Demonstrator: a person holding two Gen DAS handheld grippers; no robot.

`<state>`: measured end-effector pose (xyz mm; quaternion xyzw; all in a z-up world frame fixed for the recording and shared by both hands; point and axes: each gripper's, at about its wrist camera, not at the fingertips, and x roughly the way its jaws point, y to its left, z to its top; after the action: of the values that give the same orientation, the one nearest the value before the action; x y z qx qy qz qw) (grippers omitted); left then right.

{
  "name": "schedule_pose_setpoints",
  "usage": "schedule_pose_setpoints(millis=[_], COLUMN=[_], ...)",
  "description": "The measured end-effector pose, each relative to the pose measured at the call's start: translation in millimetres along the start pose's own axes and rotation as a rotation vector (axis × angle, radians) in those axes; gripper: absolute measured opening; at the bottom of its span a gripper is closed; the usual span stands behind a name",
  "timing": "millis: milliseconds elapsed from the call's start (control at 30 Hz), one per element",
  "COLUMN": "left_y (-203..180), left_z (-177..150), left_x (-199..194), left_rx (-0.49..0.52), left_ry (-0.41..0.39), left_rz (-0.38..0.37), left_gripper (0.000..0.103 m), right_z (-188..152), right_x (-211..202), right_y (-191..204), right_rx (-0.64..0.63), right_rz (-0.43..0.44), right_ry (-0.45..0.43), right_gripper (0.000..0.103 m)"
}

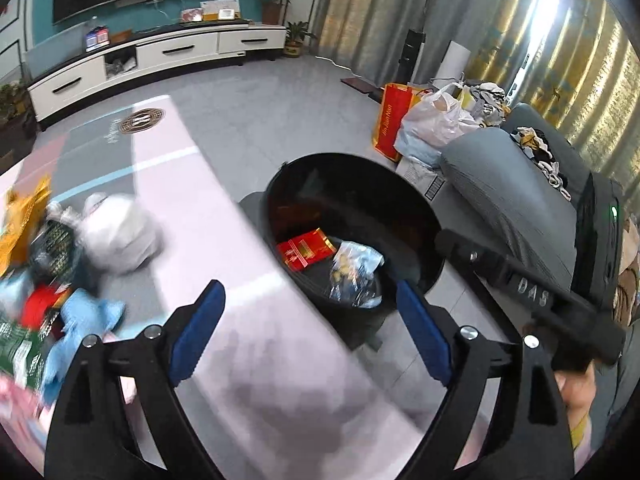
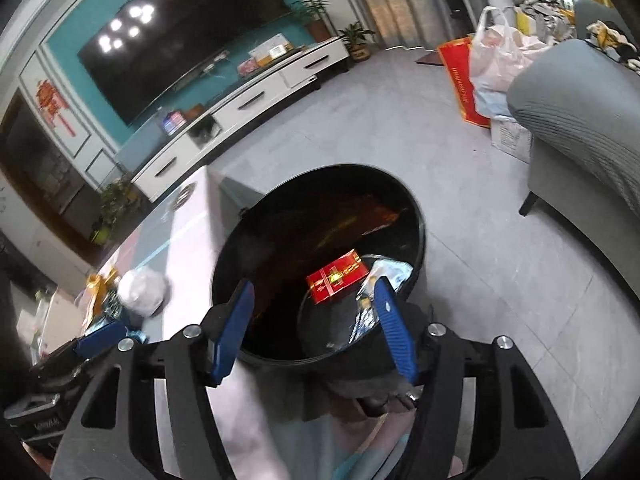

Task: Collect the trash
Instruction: 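Carry both items over the black bin and open both tools, then grasp the white paper cup with the left tool while the right tool grasps the pink bag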

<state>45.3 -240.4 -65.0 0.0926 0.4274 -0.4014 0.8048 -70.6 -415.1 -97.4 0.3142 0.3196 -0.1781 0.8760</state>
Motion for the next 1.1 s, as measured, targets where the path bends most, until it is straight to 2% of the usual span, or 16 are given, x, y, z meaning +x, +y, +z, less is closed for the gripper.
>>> schedule_pose_setpoints(millis=[333, 500, 667, 867, 1033, 1100], left_y=[39, 80, 136, 184, 187, 185], left_z=[-66, -99, -133, -167, -168, -160], left_x=[-101, -157, -194, -196, -184, -175], left_rx=[-0.061, -0.189, -0.383, -0.625, -0.65, -0.654], left_ry=[-0.114, -0.201, -0.24, -0.222, -0.215, -0.203], left_rz=[0.053, 0.101, 0.215, 0.226, 0.21, 0.229], left_gripper=[0.091, 0.093, 0.093, 0.093, 0.093, 0.093], right_z=[-36, -57, -79, -102, -111, -112], right_x=[-7, -8, -4, 7, 14, 16], right_y=[65, 107, 140, 172, 186, 189], right_rx=[-0.15, -0.269, -0.351, -0.415, -0.438, -0.442], right_rz=[0.08, 0.156, 0.22, 0.254, 0.253, 0.252], right_ry=[0.116, 0.18, 0.244, 0.311, 0.336, 0.337], right_gripper=[0.062, 0.063, 0.064, 0.064, 0.064, 0.064])
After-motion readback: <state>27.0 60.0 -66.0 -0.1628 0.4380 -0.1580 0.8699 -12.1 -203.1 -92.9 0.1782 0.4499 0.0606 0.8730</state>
